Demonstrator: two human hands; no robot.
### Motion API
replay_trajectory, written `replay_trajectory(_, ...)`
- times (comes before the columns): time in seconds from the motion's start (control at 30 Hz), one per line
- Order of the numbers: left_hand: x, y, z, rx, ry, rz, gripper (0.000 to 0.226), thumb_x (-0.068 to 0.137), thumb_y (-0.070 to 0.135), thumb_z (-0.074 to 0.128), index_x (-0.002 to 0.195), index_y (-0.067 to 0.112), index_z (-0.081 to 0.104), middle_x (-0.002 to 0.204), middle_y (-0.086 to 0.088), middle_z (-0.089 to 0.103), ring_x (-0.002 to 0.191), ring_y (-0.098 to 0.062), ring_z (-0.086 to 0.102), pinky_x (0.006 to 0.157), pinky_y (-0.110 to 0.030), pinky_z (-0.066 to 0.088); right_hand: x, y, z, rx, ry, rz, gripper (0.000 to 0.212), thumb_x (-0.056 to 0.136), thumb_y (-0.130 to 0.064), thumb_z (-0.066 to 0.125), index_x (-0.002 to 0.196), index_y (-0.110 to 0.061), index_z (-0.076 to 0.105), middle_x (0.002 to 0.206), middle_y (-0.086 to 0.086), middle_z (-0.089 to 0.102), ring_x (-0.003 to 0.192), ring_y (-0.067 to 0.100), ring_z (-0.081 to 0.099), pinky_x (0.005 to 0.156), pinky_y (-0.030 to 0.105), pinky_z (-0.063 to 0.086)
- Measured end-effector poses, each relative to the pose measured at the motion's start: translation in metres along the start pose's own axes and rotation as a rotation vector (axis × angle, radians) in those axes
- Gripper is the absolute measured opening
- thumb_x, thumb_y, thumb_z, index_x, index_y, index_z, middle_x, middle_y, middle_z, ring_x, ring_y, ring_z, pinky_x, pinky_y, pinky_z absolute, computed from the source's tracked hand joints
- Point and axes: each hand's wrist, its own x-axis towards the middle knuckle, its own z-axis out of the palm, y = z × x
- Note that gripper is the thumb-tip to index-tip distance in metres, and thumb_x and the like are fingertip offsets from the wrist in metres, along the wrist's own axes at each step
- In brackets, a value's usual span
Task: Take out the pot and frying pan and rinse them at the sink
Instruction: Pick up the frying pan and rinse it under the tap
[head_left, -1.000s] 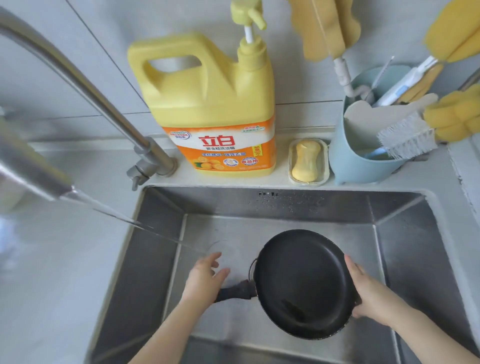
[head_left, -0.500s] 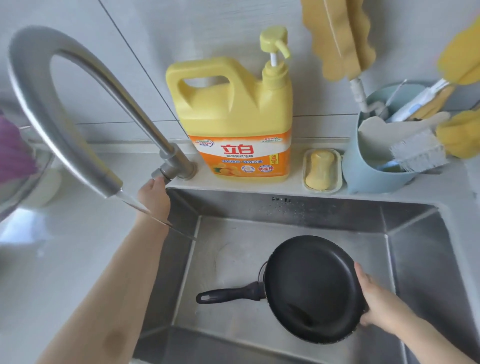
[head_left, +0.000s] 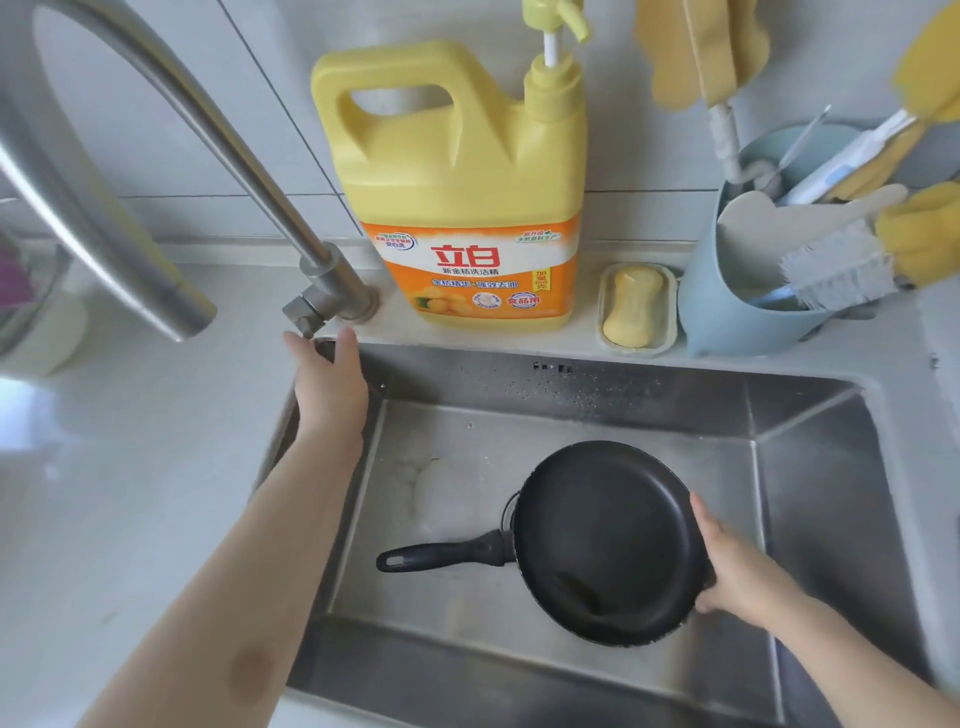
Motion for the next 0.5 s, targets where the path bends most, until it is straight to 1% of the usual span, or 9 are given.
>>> replay_trajectory(0.03, -0.01, -0.022, 0.004, 0.074, -0.057, 0.036, 0.055, 0.1, 0.032, 0.043, 0.147, 0.008, 0.025, 0.144, -0.009, 0.045, 0.127, -0.03, 0.048, 0.1, -0.038, 0.041, -0.001, 0.0, 0.001, 0.019, 0.002, -0.008, 0.134, 0.072, -0.023, 0.08, 0.148, -0.033, -0.03, 0.14, -0.004, 0.04, 0.086, 0.005, 0.059, 0.082, 0.027, 0.054)
replay_trajectory(0.07, -0.025, -0.046, 0.011, 0.183, -0.165, 0.067, 0.059, 0.1, 0.03, 0.047, 0.15, 0.007, 0.024, 0.149, -0.007, 0.042, 0.134, -0.029, 0.043, 0.104, -0.034, 0.036, -0.002, 0.001, 0.001, 0.042, 0.004, -0.017, 0.135, 0.071, -0.025, 0.081, 0.147, -0.037, -0.031, 0.135, -0.005, 0.043, 0.086, 0.004, 0.059, 0.082, 0.027, 0.054)
replay_trajectory(0.13, -0.058, -0.097, 0.03, 0.381, -0.511, 0.032, 0.076, 0.095, 0.029, 0.06, 0.156, 0.014, 0.017, 0.154, -0.005, 0.038, 0.138, -0.024, 0.04, 0.107, -0.031, 0.033, -0.001, 0.006, 0.004, 0.098, 0.005, -0.018, 0.138, 0.068, -0.026, 0.083, 0.146, -0.044, -0.029, 0.127, -0.008, 0.049, 0.09, 0.003, 0.059, 0.084, 0.026, 0.053)
replay_trajectory(0.17, -0.073, -0.121, 0.041, 0.501, -0.697, 0.01, 0.085, 0.092, 0.03, 0.065, 0.158, 0.019, 0.012, 0.158, -0.003, 0.031, 0.142, -0.022, 0.034, 0.111, -0.031, 0.029, -0.001, 0.007, 0.005, 0.124, 0.008, -0.013, 0.138, 0.067, -0.026, 0.084, 0.147, -0.045, -0.027, 0.125, -0.008, 0.051, 0.093, 0.004, 0.06, 0.086, 0.027, 0.052)
replay_trajectory(0.2, -0.083, -0.143, 0.051, 0.634, -0.849, 0.033, 0.095, 0.089, 0.033, 0.07, 0.158, 0.021, 0.006, 0.16, -0.002, 0.024, 0.145, -0.021, 0.027, 0.115, -0.032, 0.026, -0.001, 0.009, 0.006, 0.146, 0.015, -0.007, 0.137, 0.067, -0.025, 0.084, 0.148, -0.046, -0.025, 0.125, -0.007, 0.052, 0.097, 0.006, 0.06, 0.088, 0.028, 0.052)
replay_trajectory(0.23, -0.089, -0.16, 0.059, 0.769, -0.941, 0.095, 0.103, 0.085, 0.037, 0.073, 0.157, 0.022, 0.001, 0.16, -0.002, 0.021, 0.145, -0.022, 0.025, 0.117, -0.035, 0.025, 0.0, 0.01, 0.007, 0.167, 0.023, -0.005, 0.137, 0.067, -0.023, 0.085, 0.147, -0.047, -0.023, 0.125, -0.007, 0.053, 0.1, 0.008, 0.06, 0.09, 0.028, 0.051)
replay_trajectory(0.33, -0.088, -0.184, 0.078, 1.047, -0.953, 0.312, 0.12, 0.073, 0.047, 0.079, 0.156, 0.024, -0.004, 0.149, -0.002, 0.038, 0.133, -0.025, 0.04, 0.11, -0.04, 0.034, 0.003, 0.013, 0.011, 0.243, 0.025, -0.002, 0.136, 0.067, -0.015, 0.084, 0.146, -0.051, -0.021, 0.118, -0.008, 0.056, 0.097, 0.008, 0.06, 0.087, 0.026, 0.051)
replay_trajectory(0.4, -0.089, -0.188, 0.089, 1.065, -0.953, 0.394, 0.127, 0.069, 0.046, 0.082, 0.155, 0.028, -0.01, 0.137, 0.0, 0.048, 0.122, -0.024, 0.05, 0.105, -0.038, 0.037, 0.005, 0.014, 0.013, 0.283, 0.017, 0.012, 0.136, 0.068, -0.009, 0.082, 0.145, -0.052, -0.021, 0.112, -0.008, 0.055, 0.087, 0.009, 0.063, 0.081, 0.026, 0.053)
replay_trajectory(0.5, -0.095, -0.193, 0.095, 1.042, -0.932, 0.452, 0.133, 0.066, 0.042, 0.085, 0.152, 0.035, -0.017, 0.117, 0.001, 0.056, 0.106, -0.023, 0.058, 0.093, -0.037, 0.046, 0.008, 0.014, 0.019, 0.353, 0.01, 0.016, 0.135, 0.067, -0.004, 0.078, 0.145, -0.054, -0.021, 0.104, -0.004, 0.051, 0.079, 0.015, 0.063, 0.078, 0.032, 0.057)
